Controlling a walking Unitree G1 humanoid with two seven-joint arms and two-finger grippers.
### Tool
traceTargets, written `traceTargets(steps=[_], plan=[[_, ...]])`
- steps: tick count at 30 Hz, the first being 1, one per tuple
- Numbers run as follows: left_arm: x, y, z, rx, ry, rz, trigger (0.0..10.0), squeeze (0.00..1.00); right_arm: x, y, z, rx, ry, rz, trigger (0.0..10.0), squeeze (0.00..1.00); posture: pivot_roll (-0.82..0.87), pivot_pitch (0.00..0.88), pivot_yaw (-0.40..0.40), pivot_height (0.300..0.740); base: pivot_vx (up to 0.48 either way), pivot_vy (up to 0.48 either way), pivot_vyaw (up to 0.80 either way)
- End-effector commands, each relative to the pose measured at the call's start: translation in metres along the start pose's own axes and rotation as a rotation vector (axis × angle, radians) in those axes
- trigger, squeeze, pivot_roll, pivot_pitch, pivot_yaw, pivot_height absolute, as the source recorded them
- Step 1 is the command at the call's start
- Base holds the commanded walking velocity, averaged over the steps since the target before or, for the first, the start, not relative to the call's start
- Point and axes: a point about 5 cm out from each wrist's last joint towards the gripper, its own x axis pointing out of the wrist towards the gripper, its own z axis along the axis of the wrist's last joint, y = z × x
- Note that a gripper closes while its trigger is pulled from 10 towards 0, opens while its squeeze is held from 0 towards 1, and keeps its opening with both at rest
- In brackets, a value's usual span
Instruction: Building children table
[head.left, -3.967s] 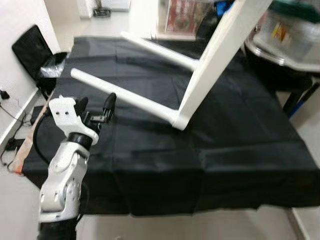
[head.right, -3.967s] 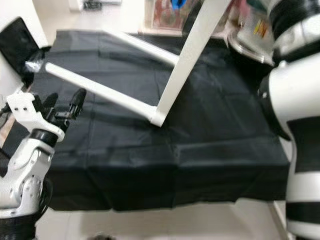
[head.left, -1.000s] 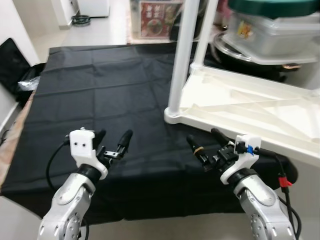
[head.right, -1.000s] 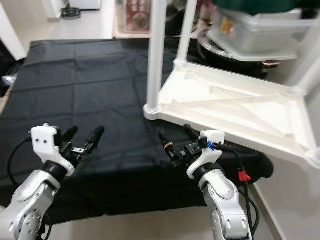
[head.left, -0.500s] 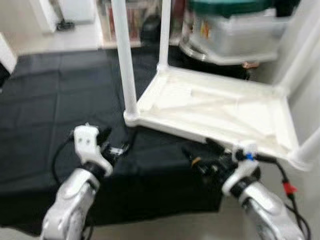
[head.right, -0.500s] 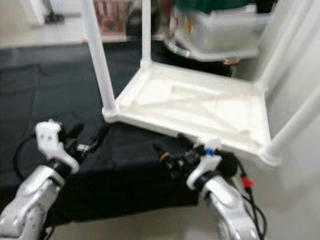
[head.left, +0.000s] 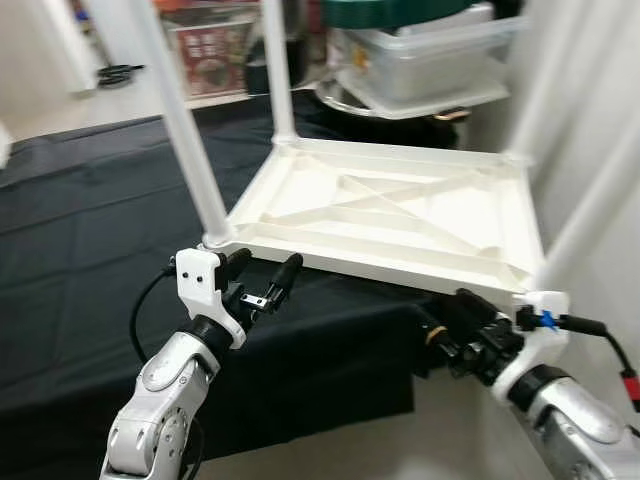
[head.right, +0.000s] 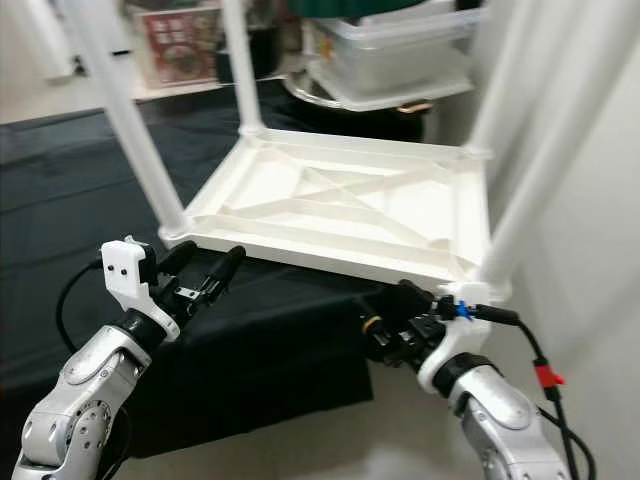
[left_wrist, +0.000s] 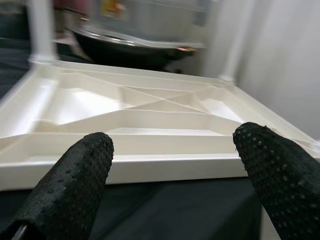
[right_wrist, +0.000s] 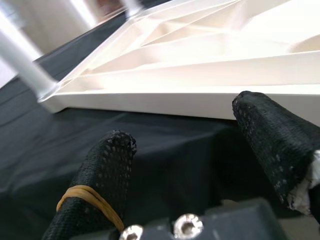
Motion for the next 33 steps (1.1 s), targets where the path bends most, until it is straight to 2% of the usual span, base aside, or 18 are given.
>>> traceTargets(steps=[1, 3, 8, 10, 12, 17, 20, 24, 33], plan=[[-0.001, 0.002, -0.003, 0.018, 0.022, -0.002, 10.0, 0.0, -0.003, 0.0, 0.001, 0.016, -0.004, -0.008, 10.0, 0.0, -0.14, 0.099, 0.03, 0.74, 0.0, 0.0, -0.8], [-0.002, 0.004, 0.0, 0.028, 0.01, -0.007, 10.0, 0.0, -0.011, -0.016, 0.002, -0.009, -0.02, -0.147, 10.0, 0.0, -0.15, 0.102, 0.037, 0.74, 0.0, 0.0, -0.8], [-0.001, 0.008, 0.0, 0.015, -0.004, 0.021, 10.0, 0.0, -0.011, -0.029, 0.005, -0.052, -0.043, -0.246, 10.0, 0.0, -0.15, 0.1, 0.039, 0.74, 0.0, 0.0, -0.48], [-0.001, 0.008, 0.0, 0.015, -0.004, 0.021, 10.0, 0.0, -0.011, -0.029, 0.005, -0.052, -0.043, -0.246, 10.0, 0.0, -0.15, 0.1, 0.039, 0.74, 0.0, 0.0, 0.0], [-0.003, 0.006, -0.003, 0.007, -0.006, 0.017, 10.0, 0.0, -0.002, -0.023, 0.01, -0.07, -0.063, -0.194, 10.0, 0.0, -0.15, 0.097, 0.031, 0.74, 0.0, -0.429, 0.0], [-0.004, 0.005, -0.003, -0.013, -0.012, 0.021, 10.0, 0.0, 0.004, -0.019, 0.015, -0.073, -0.079, -0.16, 10.0, 0.0, -0.14, 0.098, 0.021, 0.74, 0.0, -0.472, 0.0], [-0.004, 0.005, -0.003, -0.018, -0.013, 0.03, 10.0, 0.0, 0.003, -0.02, 0.015, -0.074, -0.078, -0.158, 10.0, 0.0, -0.14, 0.1, 0.017, 0.74, 0.0, -0.472, 0.0], [-0.003, 0.008, -0.002, -0.045, -0.019, 0.052, 10.0, 0.0, -0.002, -0.02, 0.011, -0.101, -0.057, -0.165, 10.0, 0.0, -0.14, 0.103, 0.018, 0.74, 0.0, 0.0, 0.0], [-0.002, 0.009, -0.001, -0.042, -0.028, 0.058, 10.0, 0.0, -0.008, -0.006, -0.005, -0.094, 0.01, -0.101, 10.0, 0.0, -0.15, 0.106, 0.015, 0.74, 0.0, 0.0, 0.0]])
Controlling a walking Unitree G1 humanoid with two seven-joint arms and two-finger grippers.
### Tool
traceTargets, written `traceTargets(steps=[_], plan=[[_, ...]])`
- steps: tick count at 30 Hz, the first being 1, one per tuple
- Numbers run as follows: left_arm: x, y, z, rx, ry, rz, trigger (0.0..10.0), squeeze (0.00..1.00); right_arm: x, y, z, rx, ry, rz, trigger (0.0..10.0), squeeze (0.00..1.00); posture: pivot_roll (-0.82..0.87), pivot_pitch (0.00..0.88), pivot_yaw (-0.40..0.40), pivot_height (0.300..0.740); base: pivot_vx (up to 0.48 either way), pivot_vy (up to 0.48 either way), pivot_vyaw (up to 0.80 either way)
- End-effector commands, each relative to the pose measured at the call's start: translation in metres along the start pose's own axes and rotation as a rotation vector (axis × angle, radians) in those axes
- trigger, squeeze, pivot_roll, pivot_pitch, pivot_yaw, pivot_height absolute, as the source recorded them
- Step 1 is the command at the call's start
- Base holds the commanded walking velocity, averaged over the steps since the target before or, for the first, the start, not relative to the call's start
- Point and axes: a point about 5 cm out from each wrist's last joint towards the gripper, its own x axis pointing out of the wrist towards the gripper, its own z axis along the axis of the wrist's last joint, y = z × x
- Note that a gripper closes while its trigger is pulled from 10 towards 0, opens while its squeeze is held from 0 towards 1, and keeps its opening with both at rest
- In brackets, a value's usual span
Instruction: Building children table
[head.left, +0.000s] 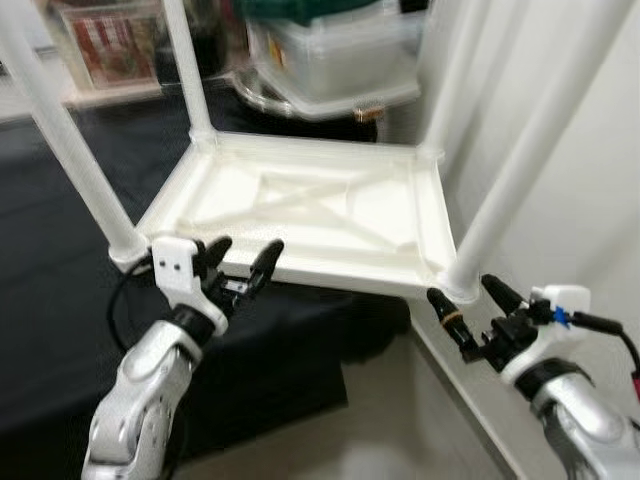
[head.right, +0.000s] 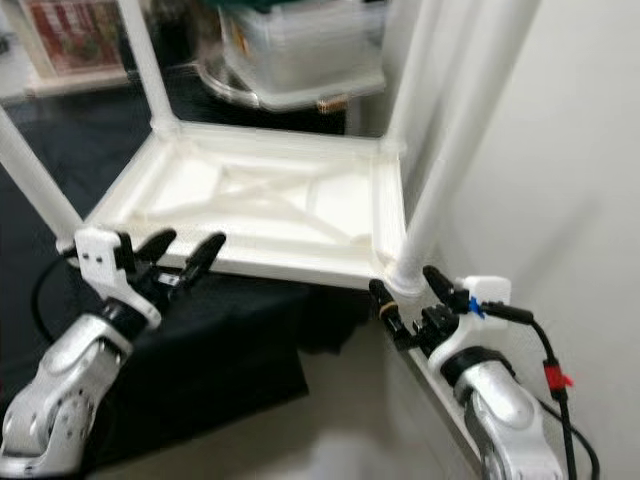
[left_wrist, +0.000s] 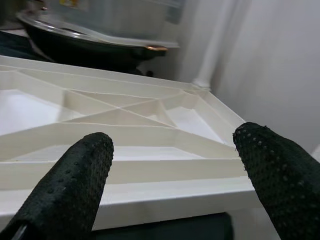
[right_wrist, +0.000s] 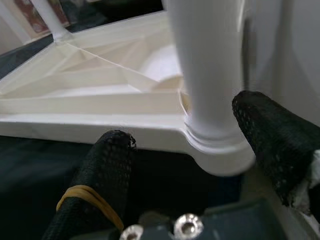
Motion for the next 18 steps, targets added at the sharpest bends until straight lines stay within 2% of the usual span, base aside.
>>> traceTargets(steps=[1, 7, 14, 18], plan=[[-0.003, 0.004, -0.003, -0.001, 0.01, 0.022, 10.0, 0.0, -0.003, 0.004, -0.006, -0.01, 0.033, 0.007, 10.0, 0.0, -0.15, 0.108, 0.014, 0.74, 0.0, 0.0, 0.0], [-0.003, 0.003, -0.003, -0.001, 0.011, 0.024, 10.0, 0.0, -0.002, -0.009, -0.012, -0.04, 0.051, -0.091, 10.0, 0.0, -0.14, 0.108, 0.013, 0.74, 0.0, 0.0, 0.0], [-0.002, 0.003, -0.003, 0.006, 0.008, 0.022, 10.0, 0.0, 0.017, -0.023, 0.008, -0.068, -0.045, -0.121, 10.0, 0.0, -0.13, 0.103, 0.012, 0.74, 0.0, 0.0, 0.0], [-0.002, 0.003, -0.003, 0.009, 0.008, 0.021, 10.0, 0.0, 0.024, -0.024, 0.014, -0.063, -0.07, -0.109, 10.0, 0.0, -0.12, 0.108, 0.013, 0.74, 0.0, 0.0, 0.0]])
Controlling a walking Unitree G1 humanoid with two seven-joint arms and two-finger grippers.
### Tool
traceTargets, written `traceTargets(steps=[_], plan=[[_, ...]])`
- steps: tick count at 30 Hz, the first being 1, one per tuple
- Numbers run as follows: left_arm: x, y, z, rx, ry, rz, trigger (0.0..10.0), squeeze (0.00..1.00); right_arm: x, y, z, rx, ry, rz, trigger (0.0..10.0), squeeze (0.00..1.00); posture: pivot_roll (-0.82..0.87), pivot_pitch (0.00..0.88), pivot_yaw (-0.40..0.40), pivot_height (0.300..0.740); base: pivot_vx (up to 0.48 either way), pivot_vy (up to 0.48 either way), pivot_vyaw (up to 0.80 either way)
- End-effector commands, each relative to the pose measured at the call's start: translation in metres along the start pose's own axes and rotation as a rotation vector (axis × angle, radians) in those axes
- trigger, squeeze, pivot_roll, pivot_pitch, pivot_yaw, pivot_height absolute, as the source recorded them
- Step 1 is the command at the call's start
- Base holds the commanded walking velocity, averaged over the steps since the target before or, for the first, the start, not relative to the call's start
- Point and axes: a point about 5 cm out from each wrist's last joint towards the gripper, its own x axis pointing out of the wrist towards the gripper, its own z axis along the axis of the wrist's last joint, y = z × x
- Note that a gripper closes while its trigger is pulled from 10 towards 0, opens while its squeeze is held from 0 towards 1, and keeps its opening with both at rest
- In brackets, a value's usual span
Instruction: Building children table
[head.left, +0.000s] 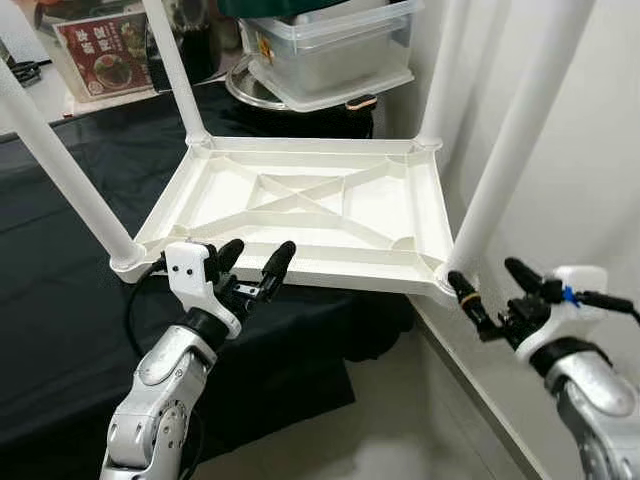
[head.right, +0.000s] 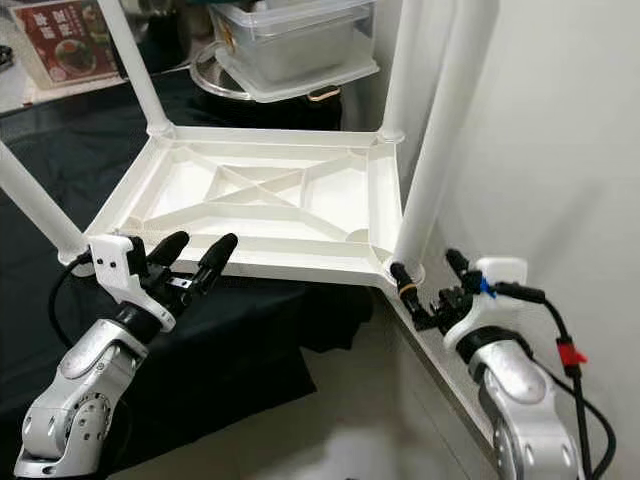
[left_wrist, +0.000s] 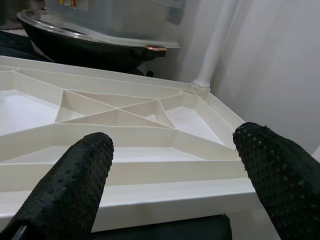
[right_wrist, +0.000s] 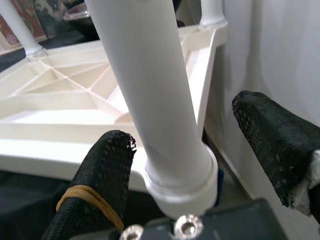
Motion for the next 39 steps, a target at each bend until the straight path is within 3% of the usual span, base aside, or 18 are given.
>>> traceTargets(steps=[1, 12, 13, 16, 18, 21, 22, 23, 24, 34, 39], plan=[[-0.003, 0.003, -0.002, 0.009, 0.011, 0.016, 10.0, 0.0, 0.002, -0.001, -0.002, 0.006, -0.001, -0.001, 10.0, 0.0, -0.12, 0.11, 0.014, 0.74, 0.0, 0.0, 0.0], [-0.004, 0.001, 0.0, 0.016, 0.011, 0.009, 10.0, 0.0, 0.024, 0.0, 0.009, -0.027, -0.047, -0.021, 10.0, 0.0, -0.11, 0.121, 0.019, 0.74, 0.0, 0.0, 0.0], [-0.004, 0.0, 0.001, 0.018, 0.008, 0.007, 10.0, 0.0, 0.028, 0.001, 0.01, -0.027, -0.052, -0.017, 5.1, 0.0, -0.11, 0.121, 0.019, 0.74, 0.0, 0.0, 0.0], [-0.004, 0.0, 0.002, 0.02, 0.005, 0.007, 10.0, 0.0, 0.031, 0.002, 0.011, -0.027, -0.055, -0.013, 5.1, 0.0, -0.11, 0.121, 0.019, 0.74, 0.0, 0.0, 0.0], [-0.004, 0.0, 0.004, 0.022, -0.001, 0.006, 10.0, 0.0, 0.035, 0.003, 0.012, -0.026, -0.058, -0.007, 3.9, 0.0, -0.1, 0.126, 0.017, 0.74, 0.0, 0.0, 0.0], [-0.004, -0.001, 0.005, 0.024, -0.006, 0.004, 10.0, 0.0, 0.038, 0.005, 0.013, -0.023, -0.061, -0.001, 3.6, 0.0, -0.09, 0.129, 0.018, 0.74, 0.0, 0.0, 0.0], [-0.004, -0.002, 0.006, 0.025, -0.007, 0.003, 10.0, 0.0, 0.04, 0.005, 0.012, -0.023, -0.061, -0.001, 1.3, 0.0, -0.09, 0.132, 0.018, 0.74, 0.0, 0.0, 0.0], [-0.004, -0.002, 0.006, 0.025, -0.007, 0.003, 10.0, 0.0, 0.04, 0.005, 0.012, -0.023, -0.061, -0.001, 1.3, 0.0, -0.09, 0.132, 0.018, 0.74, 0.0, 0.0, 0.0], [-0.004, -0.003, 0.006, 0.026, -0.008, 0.002, 10.0, 0.0, 0.042, 0.005, 0.012, -0.022, -0.06, 0.001, 0.0, 0.0, -0.09, 0.133, 0.017, 0.74, 0.0, 0.0, 0.0], [-0.004, -0.004, 0.011, 0.035, -0.017, -0.004, 10.0, 0.0, 0.054, 0.004, 0.02, -0.029, -0.08, -0.022, 0.0, 0.0, -0.08, 0.137, 0.015, 0.74, 0.0, 0.0, 0.0], [-0.003, -0.007, 0.011, 0.036, -0.016, -0.01, 10.0, 0.0, 0.057, 0.0, 0.032, -0.098, -0.122, -0.003, 0.0, 0.0, -0.09, 0.133, 0.017, 0.74, 0.0, 0.0, 0.0]])
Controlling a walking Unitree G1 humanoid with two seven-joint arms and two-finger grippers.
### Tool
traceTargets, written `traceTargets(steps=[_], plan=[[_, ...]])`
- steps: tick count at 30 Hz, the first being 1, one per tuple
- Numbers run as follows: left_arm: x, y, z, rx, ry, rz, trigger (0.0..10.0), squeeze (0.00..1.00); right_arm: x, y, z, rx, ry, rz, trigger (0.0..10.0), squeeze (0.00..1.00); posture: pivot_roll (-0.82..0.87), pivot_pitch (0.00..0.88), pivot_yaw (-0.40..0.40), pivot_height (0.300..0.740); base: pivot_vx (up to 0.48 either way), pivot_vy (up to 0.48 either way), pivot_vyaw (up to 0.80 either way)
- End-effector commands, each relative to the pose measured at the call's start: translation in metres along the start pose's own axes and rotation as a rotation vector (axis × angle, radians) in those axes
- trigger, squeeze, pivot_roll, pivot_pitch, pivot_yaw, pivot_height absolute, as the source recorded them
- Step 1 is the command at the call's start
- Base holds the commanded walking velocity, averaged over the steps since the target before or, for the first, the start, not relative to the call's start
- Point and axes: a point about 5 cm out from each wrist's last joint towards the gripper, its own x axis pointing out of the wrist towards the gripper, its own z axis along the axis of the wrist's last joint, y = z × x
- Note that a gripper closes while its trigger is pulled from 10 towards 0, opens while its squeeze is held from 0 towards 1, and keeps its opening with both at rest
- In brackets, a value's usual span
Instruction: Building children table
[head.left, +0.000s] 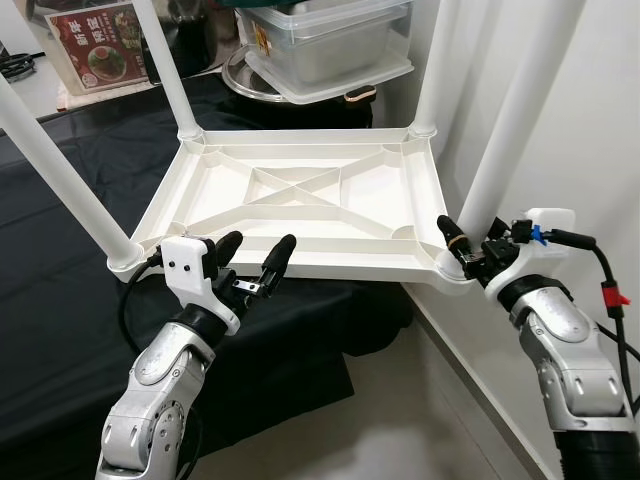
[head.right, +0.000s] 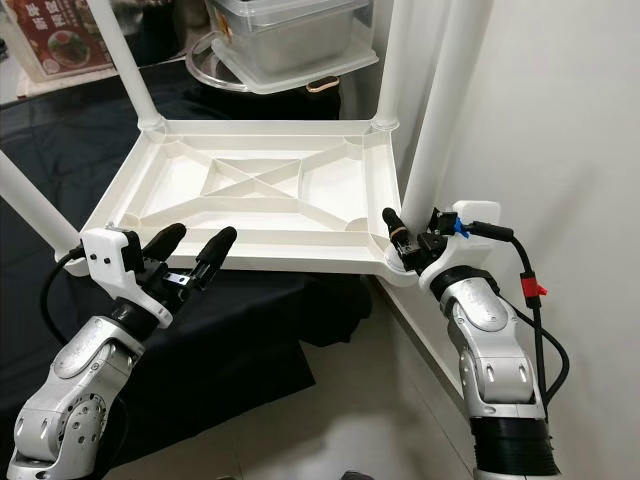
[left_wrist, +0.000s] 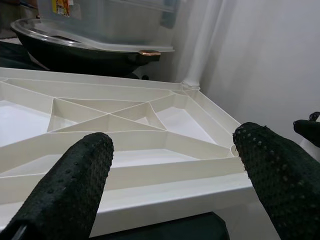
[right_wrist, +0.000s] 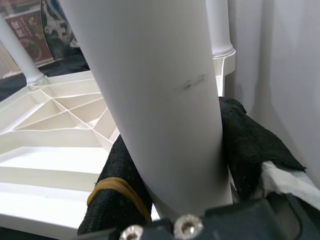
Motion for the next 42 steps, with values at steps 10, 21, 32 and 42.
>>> traceTargets(steps=[10, 21, 32, 42], plan=[[0.005, -0.004, 0.001, 0.041, 0.02, -0.051, 10.0, 0.0, 0.006, -0.016, 0.072, -0.21, -0.192, 0.021, 0.0, 0.0, -0.11, 0.116, 0.018, 0.74, 0.0, 0.0, 0.0], [0.02, -0.012, 0.012, 0.241, 0.018, -0.202, 10.0, 0.0, 0.009, -0.011, 0.099, -0.242, -0.257, 0.063, 0.0, 0.0, -0.11, 0.098, 0.02, 0.74, 0.0, 0.0, 0.0], [0.064, -0.051, 0.024, 0.885, -0.024, -0.556, 10.0, 0.0, 0.018, 0.003, 0.142, -0.21, -0.355, 0.154, 0.0, 0.0, -0.12, 0.08, 0.022, 0.74, 0.0, 0.0, 0.0], [0.053, -0.069, -0.009, 1.05, 0.05, -0.791, 10.0, 0.0, 0.018, 0.015, 0.139, -0.159, -0.337, 0.194, 0.0, 0.0, -0.13, 0.082, 0.021, 0.74, 0.0, 0.0, 0.0]])
